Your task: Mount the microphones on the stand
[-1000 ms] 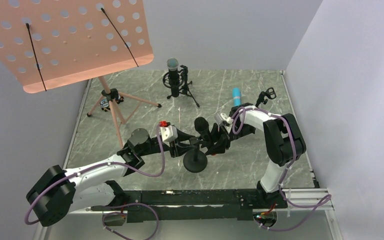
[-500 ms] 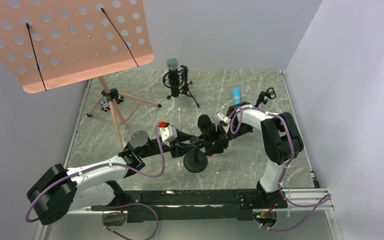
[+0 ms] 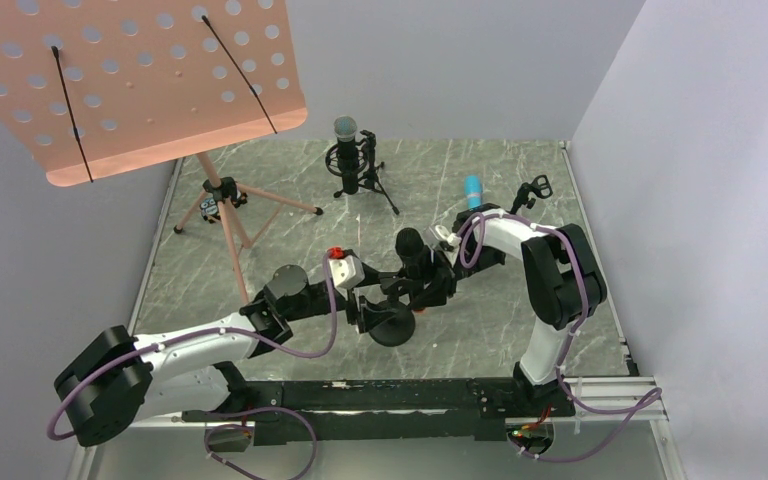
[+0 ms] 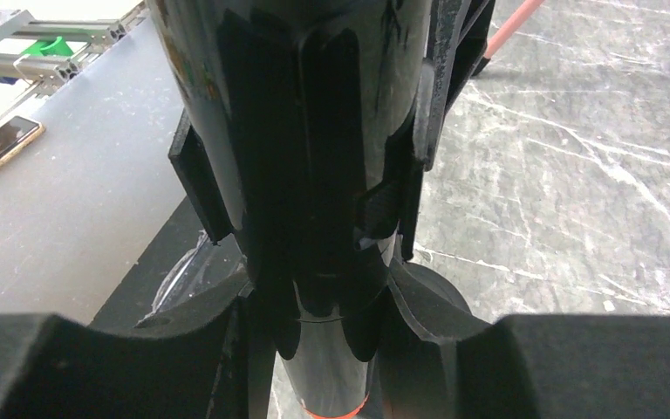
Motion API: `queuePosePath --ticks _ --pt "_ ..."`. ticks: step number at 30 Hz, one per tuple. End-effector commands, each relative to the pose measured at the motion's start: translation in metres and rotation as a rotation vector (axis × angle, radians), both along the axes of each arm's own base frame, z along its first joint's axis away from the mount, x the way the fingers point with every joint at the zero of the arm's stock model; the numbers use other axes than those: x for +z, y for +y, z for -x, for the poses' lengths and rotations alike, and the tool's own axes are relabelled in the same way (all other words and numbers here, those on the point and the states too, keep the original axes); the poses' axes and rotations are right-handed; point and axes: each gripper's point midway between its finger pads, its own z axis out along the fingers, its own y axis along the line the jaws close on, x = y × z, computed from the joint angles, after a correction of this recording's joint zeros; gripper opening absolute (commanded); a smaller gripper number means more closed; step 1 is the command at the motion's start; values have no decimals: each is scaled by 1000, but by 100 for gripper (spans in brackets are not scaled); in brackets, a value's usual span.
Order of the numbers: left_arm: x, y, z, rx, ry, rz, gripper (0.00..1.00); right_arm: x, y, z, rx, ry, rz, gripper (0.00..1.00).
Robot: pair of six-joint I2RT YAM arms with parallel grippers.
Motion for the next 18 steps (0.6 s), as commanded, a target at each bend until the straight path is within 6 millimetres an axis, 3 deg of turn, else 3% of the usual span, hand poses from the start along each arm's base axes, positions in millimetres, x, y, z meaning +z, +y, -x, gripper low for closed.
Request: queuePosePath --ticks 1,12,18 --pt "7 1 3 6 1 13 81 20 5 -9 -70 24 -80 29" --pt "15 14 7 30 -45 32 93 18 2 -12 -85 38 -74 59" --pt "14 23 11 44 -55 29 98 16 -3 -17 -109 51 -69 88"
